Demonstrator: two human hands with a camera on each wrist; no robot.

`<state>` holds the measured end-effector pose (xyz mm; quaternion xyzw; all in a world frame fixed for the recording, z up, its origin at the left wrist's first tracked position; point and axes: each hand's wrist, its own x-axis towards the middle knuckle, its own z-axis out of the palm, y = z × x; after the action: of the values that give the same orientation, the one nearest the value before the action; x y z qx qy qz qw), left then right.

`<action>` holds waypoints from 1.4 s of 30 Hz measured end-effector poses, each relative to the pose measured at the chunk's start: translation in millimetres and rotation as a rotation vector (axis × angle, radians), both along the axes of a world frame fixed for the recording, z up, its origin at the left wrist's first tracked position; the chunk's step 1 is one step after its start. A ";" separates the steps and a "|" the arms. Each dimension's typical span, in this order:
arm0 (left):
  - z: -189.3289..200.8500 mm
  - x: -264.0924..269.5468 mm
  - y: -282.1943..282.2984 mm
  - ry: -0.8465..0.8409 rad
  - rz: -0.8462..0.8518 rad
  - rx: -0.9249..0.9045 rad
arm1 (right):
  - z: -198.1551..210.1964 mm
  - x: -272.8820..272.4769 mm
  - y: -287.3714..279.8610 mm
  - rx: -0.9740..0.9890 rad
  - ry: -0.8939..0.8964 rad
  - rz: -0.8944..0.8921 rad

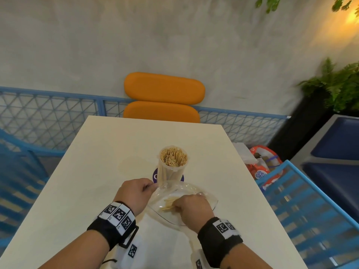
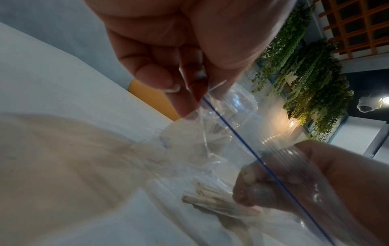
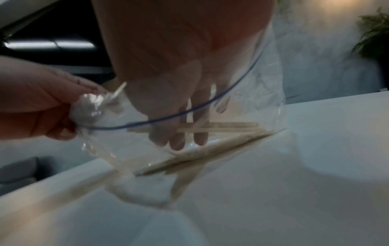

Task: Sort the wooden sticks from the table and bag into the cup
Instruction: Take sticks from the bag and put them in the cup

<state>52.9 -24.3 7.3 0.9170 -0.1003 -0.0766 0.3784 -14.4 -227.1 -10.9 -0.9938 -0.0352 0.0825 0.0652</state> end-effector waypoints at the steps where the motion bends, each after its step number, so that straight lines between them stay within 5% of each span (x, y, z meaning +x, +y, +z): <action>1: 0.1 -0.3 -0.3 0.000 -0.004 0.000 | 4.0 -1.6 0.5 0.048 -0.005 0.000; 11: 2.3 0.5 -0.5 -0.012 -0.021 0.010 | 90.5 5.1 -4.2 0.808 -0.123 -0.083; 19: 6.1 0.2 0.1 -0.006 -0.021 0.002 | 161.8 43.9 -10.1 1.216 -0.496 -0.251; 29: 4.1 0.8 -0.7 -0.003 -0.018 -0.021 | 129.4 92.9 1.3 1.080 -0.673 -0.381; 39: 0.9 3.8 -0.4 0.021 -0.010 -0.017 | 68.3 93.8 0.4 0.438 -0.516 -0.349; 42: -0.6 5.4 -0.3 0.025 -0.009 -0.024 | 62.4 92.0 -2.6 0.424 -0.503 -0.338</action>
<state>58.3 -24.6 6.7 0.9109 -0.1007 -0.0883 0.3902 77.6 -229.7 51.5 -0.9393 0.0981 -0.1852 0.2717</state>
